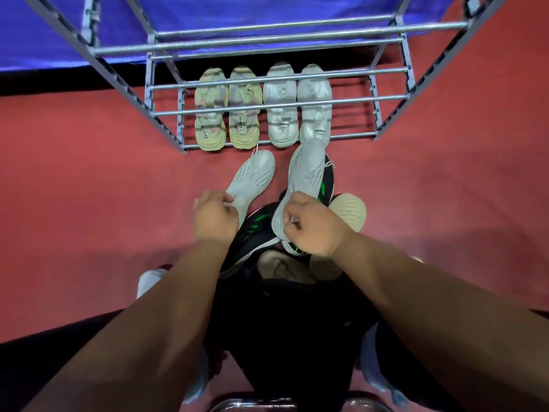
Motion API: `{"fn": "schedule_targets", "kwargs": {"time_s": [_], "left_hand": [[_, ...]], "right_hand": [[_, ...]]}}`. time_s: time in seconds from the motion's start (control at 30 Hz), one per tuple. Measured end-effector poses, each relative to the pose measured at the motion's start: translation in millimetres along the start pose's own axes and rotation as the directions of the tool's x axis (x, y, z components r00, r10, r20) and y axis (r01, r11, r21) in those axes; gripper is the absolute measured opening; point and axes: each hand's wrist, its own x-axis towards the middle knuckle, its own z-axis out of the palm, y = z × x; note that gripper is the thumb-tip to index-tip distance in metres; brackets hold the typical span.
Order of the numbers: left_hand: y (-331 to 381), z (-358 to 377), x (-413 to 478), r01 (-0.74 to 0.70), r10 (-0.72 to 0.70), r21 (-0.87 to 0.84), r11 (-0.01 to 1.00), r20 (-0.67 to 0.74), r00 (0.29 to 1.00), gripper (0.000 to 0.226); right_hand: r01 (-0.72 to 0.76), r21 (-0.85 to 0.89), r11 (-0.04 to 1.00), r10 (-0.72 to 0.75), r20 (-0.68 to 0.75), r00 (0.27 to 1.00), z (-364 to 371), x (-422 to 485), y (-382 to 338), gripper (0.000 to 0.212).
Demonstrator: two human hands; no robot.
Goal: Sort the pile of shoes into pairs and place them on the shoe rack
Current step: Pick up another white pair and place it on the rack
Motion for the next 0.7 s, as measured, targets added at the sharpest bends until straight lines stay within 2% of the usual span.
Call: {"fn": "schedule_targets", "kwargs": {"time_s": [0.07, 0.17, 0.27, 0.3, 0.37, 0.43, 0.5, 0.57, 0.7], "left_hand": [[-12, 1, 0, -0.006, 0.006, 0.071, 0.997, 0.003, 1.000, 0.031], [-21, 5, -1, 0.015, -0.030, 0.176, 0.984, 0.079, 0.996, 0.046], [-24, 10, 0, 0.074, -0.101, 0.161, 0.984, 0.166, 0.981, 0.050], [-24, 11, 1, 0.105, -0.132, 0.138, 0.985, 0.200, 0.971, 0.049], [-21, 11, 3, 0.140, -0.165, 0.115, 0.983, 0.249, 0.954, 0.050], [-18, 9, 7, 0.088, -0.130, 0.165, 0.982, 0.262, 0.956, 0.048], [-15, 5, 13, -0.001, -0.074, 0.247, 0.969, 0.294, 0.953, 0.047], [-12, -1, 20, -0.063, -0.046, 0.300, 0.952, 0.343, 0.938, 0.055], [-11, -2, 30, 0.004, -0.103, 0.268, 0.963, 0.359, 0.928, 0.070]], "right_hand": [[-0.010, 0.036, 0.999, 0.012, -0.042, 0.999, 6, -1, -2, 0.020], [-0.076, 0.082, 0.994, 0.088, -0.157, 0.984, 6, 1, -9, 0.039], [-0.292, 0.148, 0.945, 0.326, -0.347, 0.880, 6, 12, -17, 0.060], [-0.403, 0.123, 0.907, 0.419, -0.356, 0.835, 7, 18, -19, 0.069], [-0.605, 0.010, 0.796, 0.585, -0.265, 0.766, 11, 28, -24, 0.086], [-0.706, -0.029, 0.708, 0.689, -0.187, 0.700, 18, 34, -28, 0.093], [-0.752, 0.042, 0.657, 0.749, -0.144, 0.646, 24, 40, -30, 0.092], [-0.769, 0.068, 0.636, 0.770, -0.114, 0.627, 27, 45, -30, 0.088], [-0.779, 0.019, 0.627, 0.775, -0.111, 0.622, 27, 52, -29, 0.088]]}}
